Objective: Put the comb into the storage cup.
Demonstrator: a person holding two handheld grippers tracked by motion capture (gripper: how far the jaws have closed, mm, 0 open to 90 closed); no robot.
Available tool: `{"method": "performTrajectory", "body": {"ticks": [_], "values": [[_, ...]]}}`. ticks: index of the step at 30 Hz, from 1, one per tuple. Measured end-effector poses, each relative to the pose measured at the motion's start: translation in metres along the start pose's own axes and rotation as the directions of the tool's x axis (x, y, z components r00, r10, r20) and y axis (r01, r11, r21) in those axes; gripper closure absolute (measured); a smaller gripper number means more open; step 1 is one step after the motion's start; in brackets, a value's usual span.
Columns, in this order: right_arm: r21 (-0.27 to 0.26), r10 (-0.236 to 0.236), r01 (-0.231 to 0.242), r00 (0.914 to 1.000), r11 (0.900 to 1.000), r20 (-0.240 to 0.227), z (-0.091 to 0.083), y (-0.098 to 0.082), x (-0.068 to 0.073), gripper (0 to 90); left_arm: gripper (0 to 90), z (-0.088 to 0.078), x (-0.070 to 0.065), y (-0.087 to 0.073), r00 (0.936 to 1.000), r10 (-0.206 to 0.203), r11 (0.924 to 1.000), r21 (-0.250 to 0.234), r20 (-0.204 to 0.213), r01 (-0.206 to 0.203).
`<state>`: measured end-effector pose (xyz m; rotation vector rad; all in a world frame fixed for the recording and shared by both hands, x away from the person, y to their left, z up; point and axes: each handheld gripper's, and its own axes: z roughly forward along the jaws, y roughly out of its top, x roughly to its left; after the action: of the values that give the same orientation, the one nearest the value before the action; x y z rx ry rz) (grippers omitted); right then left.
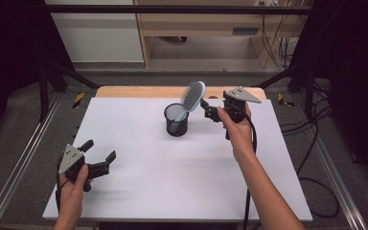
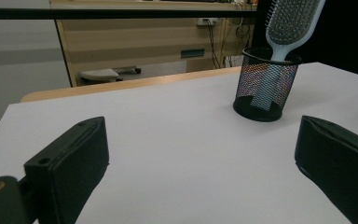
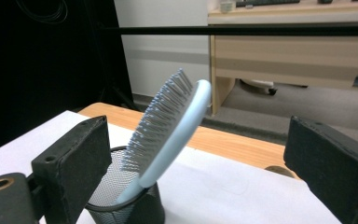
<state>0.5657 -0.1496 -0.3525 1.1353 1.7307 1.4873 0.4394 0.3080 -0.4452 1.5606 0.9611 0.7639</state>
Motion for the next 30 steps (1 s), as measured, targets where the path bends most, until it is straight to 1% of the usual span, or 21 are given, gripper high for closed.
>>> {"method": "performTrajectory", "body": {"ticks": [3,5,7,12,13,15,16,18,22,24,25,26,27,30], "values": [[-0.009,-0.023,0.023,0.9996,1.000,0.015,-0.008,-0.003,-0.004,7.3,2.9,-0.004,0.002,0.001,1.0000,-0.004,1.0000,-0.008,-0.002,0.004],[-0.012,-0.028,0.028,0.9993,1.000,0.027,-0.013,-0.005,-0.005,7.4,2.9,-0.005,0.003,0.001,0.9999,-0.010,0.9998,-0.016,-0.001,0.010],[-0.018,-0.035,0.035,0.9988,0.999,0.034,-0.017,-0.006,-0.007,7.5,2.9,-0.005,0.004,0.002,1.0000,-0.007,0.9999,-0.015,-0.004,0.007],[-0.022,-0.083,0.084,0.9953,0.996,0.050,-0.028,-0.007,-0.008,7.2,2.9,-0.005,0.004,0.002,0.9999,-0.009,0.9998,-0.019,0.006,0.009],[-0.025,-0.092,0.093,0.9944,0.995,0.052,-0.030,-0.007,-0.009,7.1,2.9,-0.005,0.004,0.002,0.9999,-0.010,0.9998,-0.018,0.007,0.010],[-0.037,-0.093,0.095,0.9944,0.995,0.050,-0.035,-0.006,-0.010,6.4,2.9,-0.007,0.006,0.003,1.0000,-0.009,0.9997,-0.023,0.000,0.009],[-0.044,-0.087,0.089,0.9950,0.995,0.049,-0.037,-0.006,-0.011,6.0,2.9,-0.008,0.006,0.003,0.9999,-0.012,0.9996,-0.027,0.004,0.012],[-0.048,-0.090,0.092,0.9948,0.995,0.048,-0.042,-0.005,-0.012,5.7,3.0,-0.010,0.006,0.004,0.9998,-0.016,0.9994,-0.031,0.008,0.016],[-0.048,-0.113,0.115,0.9925,0.992,0.045,-0.053,-0.004,-0.013,3.9,3.3,-0.013,0.006,0.004,1.0000,-0.006,0.9992,-0.040,0.005,0.006],[-0.045,-0.117,0.119,0.9923,0.992,0.041,-0.057,-0.004,-0.013,3.4,3.3,-0.013,0.006,0.004,1.0000,0.003,0.9990,-0.044,-0.003,-0.004],[-0.045,-0.121,0.123,0.9919,0.991,0.037,-0.060,-0.004,-0.013,3.1,3.3,-0.014,0.005,0.005,0.9997,0.016,0.9988,-0.047,-0.018,-0.017],[-0.045,-0.117,0.119,0.9924,0.992,0.037,-0.062,-0.004,-0.013,2.1,3.4,-0.014,0.005,0.005,0.9994,0.020,0.9985,-0.051,-0.029,-0.022],[-0.039,-0.119,0.121,0.9919,0.992,0.043,-0.065,-0.005,-0.013,1.2,3.4,-0.015,0.006,0.005,0.9993,0.017,0.9984,-0.052,-0.034,-0.019],[-0.034,-0.124,0.126,0.9899,0.991,0.069,-0.072,-0.009,-0.015,2.0,3.4,-0.017,0.007,0.004,0.9988,0.014,0.9985,-0.051,-0.047,-0.017]]}}
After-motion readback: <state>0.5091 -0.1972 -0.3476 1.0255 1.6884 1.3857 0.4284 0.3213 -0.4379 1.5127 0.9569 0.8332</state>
